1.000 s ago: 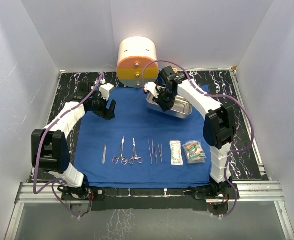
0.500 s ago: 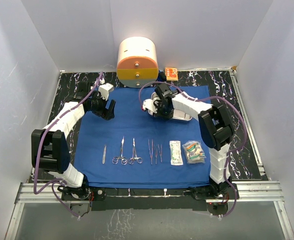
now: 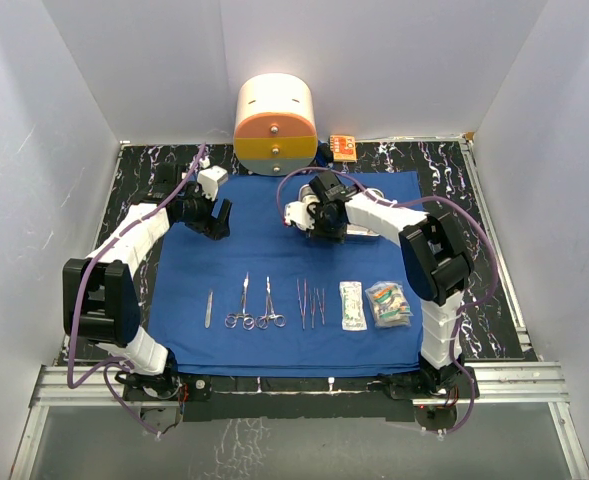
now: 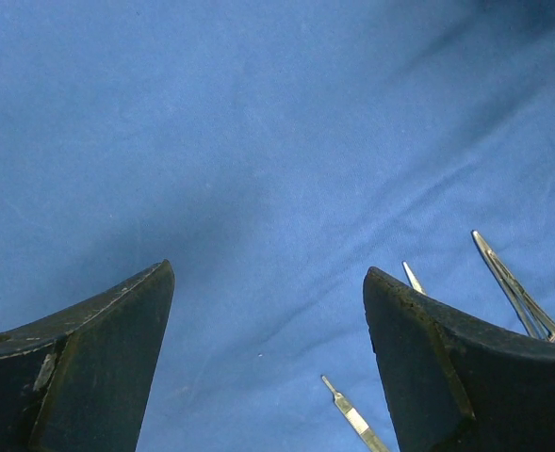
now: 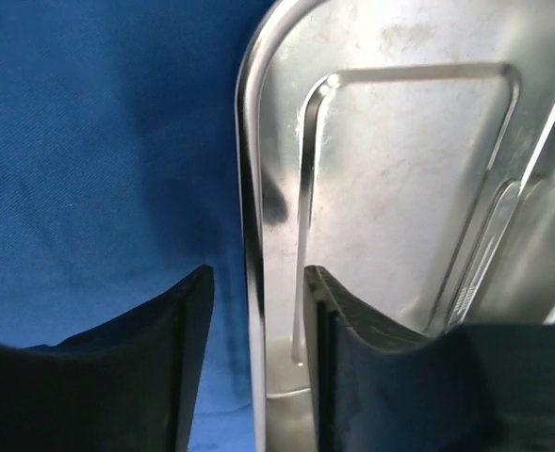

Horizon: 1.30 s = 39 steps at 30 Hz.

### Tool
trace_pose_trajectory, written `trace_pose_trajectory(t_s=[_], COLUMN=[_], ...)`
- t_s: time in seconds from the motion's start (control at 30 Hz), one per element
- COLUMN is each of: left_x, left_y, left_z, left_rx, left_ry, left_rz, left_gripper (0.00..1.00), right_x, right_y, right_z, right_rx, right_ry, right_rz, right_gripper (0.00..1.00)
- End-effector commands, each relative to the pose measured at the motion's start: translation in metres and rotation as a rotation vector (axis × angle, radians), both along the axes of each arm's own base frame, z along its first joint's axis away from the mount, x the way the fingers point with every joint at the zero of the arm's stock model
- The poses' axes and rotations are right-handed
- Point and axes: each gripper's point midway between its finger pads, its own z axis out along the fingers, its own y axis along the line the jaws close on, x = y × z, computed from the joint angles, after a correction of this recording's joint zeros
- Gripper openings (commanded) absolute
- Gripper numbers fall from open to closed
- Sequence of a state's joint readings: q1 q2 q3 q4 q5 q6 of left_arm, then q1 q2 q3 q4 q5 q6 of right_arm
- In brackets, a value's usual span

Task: Open and lay out the surgical kit
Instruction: Adjust the container in the surgical kit.

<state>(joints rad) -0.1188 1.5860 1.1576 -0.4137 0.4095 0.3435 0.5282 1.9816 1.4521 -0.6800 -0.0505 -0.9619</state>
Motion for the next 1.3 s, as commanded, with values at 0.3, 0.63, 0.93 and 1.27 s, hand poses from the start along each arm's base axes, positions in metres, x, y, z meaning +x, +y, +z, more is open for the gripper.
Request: trace_pose_trajectory(t_s=[0.3,0.63,0.93,1.27], left_x=[-0.001,-0.003,0.014,0.055], left_y=[-0.006,-0.007,-0.05,-0.124], left_z=[0.024,0.027,0.032,0.027], left_rx=[-0.059,-0.061,-0.132,-0.195], left_ry=[-0.052,-0.058,-0.088,-0.055], left_rz=[-0.01,-0.011,-0.093,-0.064], left_gripper=[0.81,0.81,0.81,0.79], right_x=[0.042,0.095,0.111,0.112], right_y=[0.027,-0.007,-0.029,-0.045], right_z=[0.098,0.078,0.051,0.032], right_rx=[0.41,0.563,0.52,0.529], right_ry=[-0.025,0.05,-0.013,-0.052], right_rz=[-0.171,-0.474,-0.56,-0.576], right_gripper=[0.56,0.65,0.72,0.83])
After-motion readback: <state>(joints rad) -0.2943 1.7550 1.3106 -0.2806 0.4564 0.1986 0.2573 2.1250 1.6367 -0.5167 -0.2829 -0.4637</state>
